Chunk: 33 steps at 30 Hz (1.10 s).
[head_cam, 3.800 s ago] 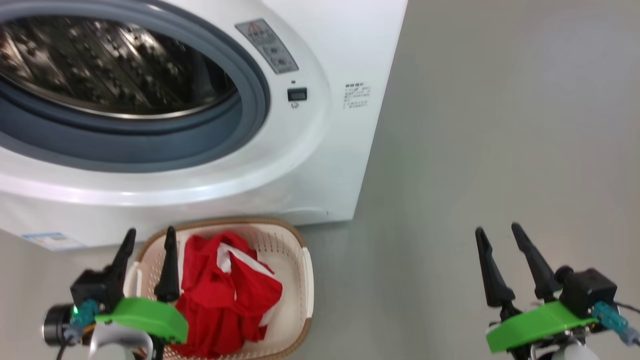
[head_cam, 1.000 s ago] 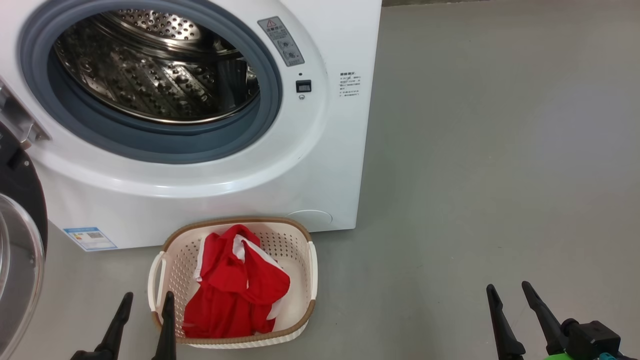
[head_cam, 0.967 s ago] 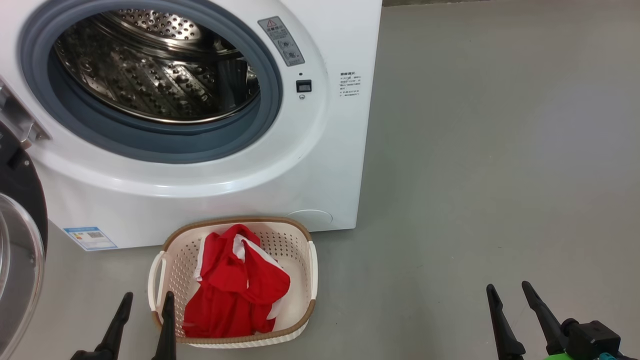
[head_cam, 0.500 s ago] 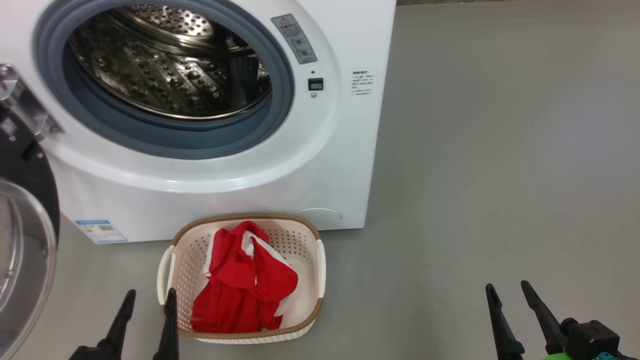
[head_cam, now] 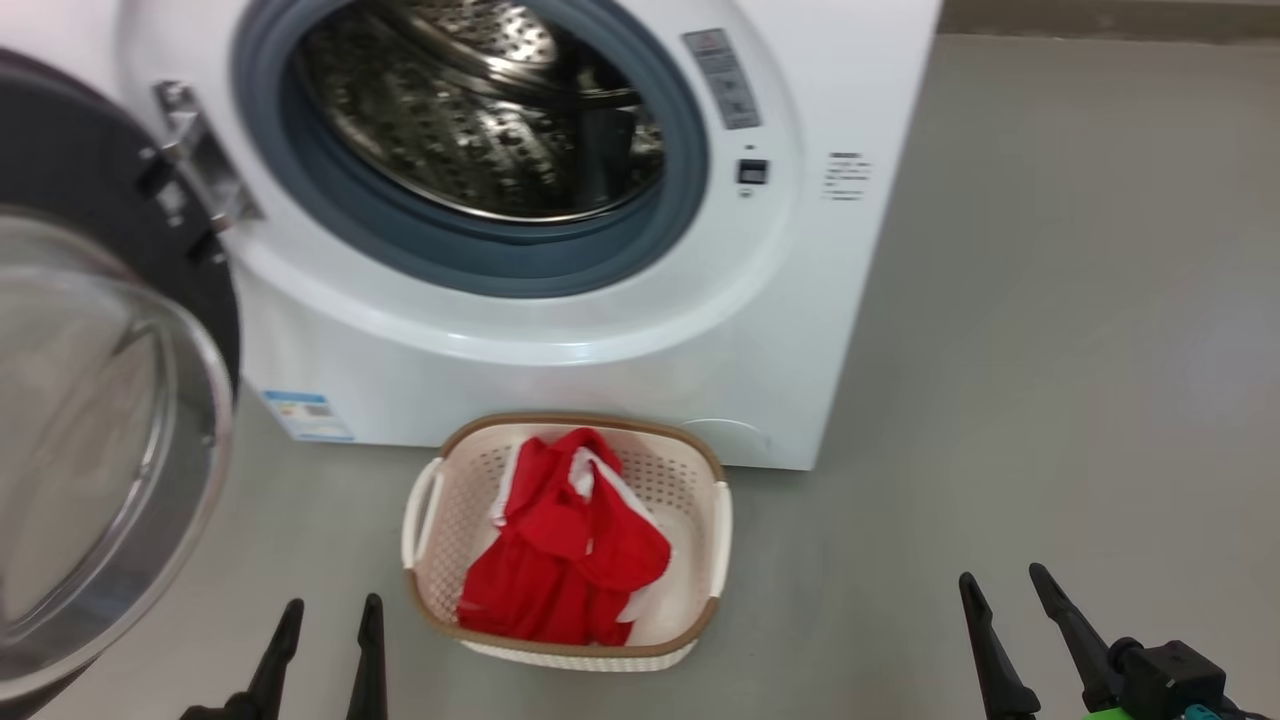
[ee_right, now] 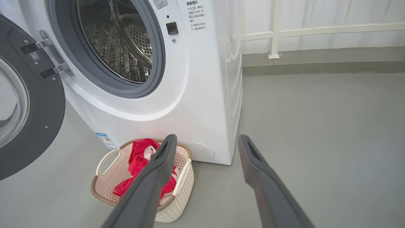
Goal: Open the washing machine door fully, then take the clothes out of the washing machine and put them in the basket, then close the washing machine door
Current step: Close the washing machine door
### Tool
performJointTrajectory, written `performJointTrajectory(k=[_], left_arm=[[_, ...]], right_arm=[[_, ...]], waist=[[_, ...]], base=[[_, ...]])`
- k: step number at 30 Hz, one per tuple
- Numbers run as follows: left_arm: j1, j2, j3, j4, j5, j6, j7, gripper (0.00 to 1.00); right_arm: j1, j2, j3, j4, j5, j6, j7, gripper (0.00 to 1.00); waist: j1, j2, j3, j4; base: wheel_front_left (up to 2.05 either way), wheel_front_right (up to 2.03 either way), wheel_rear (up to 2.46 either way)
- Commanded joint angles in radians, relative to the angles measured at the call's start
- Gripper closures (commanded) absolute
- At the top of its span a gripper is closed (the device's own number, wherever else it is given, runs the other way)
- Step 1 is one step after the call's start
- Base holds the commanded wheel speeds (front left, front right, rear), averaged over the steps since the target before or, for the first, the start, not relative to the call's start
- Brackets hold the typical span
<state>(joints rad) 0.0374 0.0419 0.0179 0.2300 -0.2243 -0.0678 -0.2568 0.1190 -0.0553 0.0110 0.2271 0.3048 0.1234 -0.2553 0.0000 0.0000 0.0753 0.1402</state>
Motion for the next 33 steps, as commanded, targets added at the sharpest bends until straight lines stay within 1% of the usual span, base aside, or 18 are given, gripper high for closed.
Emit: performJointTrajectory(k=[1,12,16,17,21,25,33], left_arm=[[-0.008,0.008,0.025,-0.027,-0.014,0.012,-0.005,0.00],[0.006,0.008,-0.013,-0.035,-0.058,0.033,-0.005,0.00],[0.012,0.008,-0.021,-0.043,-0.078,0.049,-0.005,0.00],[0.012,0.008,-0.021,-0.043,-0.078,0.049,-0.005,0.00],[0.018,0.008,-0.034,-0.054,-0.093,0.060,-0.005,0.00],[0.024,0.008,-0.041,-0.062,-0.104,0.071,-0.005,0.00],[0.035,0.008,-0.040,-0.092,-0.141,0.102,-0.005,0.00]], right_arm=[[-0.030,-0.018,0.025,-0.022,-0.006,0.007,-0.006,0.00],[-0.023,-0.028,0.048,-0.021,-0.006,0.007,-0.006,0.00],[-0.018,-0.028,0.051,-0.022,-0.004,0.007,-0.006,0.00],[-0.018,-0.028,0.051,-0.022,-0.004,0.007,-0.006,0.00],[-0.014,-0.029,0.058,-0.024,-0.004,0.007,-0.006,0.00],[-0.014,-0.030,0.063,-0.024,-0.004,0.007,-0.006,0.00],[-0.039,-0.043,0.091,-0.012,-0.001,0.007,-0.006,0.00]], waist=[[0.0000,0.0000,-0.007,0.069],[0.0000,0.0000,-0.023,0.231],[0.0000,0.0000,-0.027,0.282],[0.0000,0.0000,-0.027,0.282],[0.0000,0.0000,-0.028,0.328],[0.0000,0.0000,-0.028,0.359],[0.0000,0.0000,-0.005,0.377]], base=[[0.00,0.00,0.00],[0.00,0.00,0.00],[0.00,0.00,0.00],[0.00,0.00,0.00],[0.00,0.00,0.00],[0.00,0.00,0.00],[0.00,0.00,0.00]])
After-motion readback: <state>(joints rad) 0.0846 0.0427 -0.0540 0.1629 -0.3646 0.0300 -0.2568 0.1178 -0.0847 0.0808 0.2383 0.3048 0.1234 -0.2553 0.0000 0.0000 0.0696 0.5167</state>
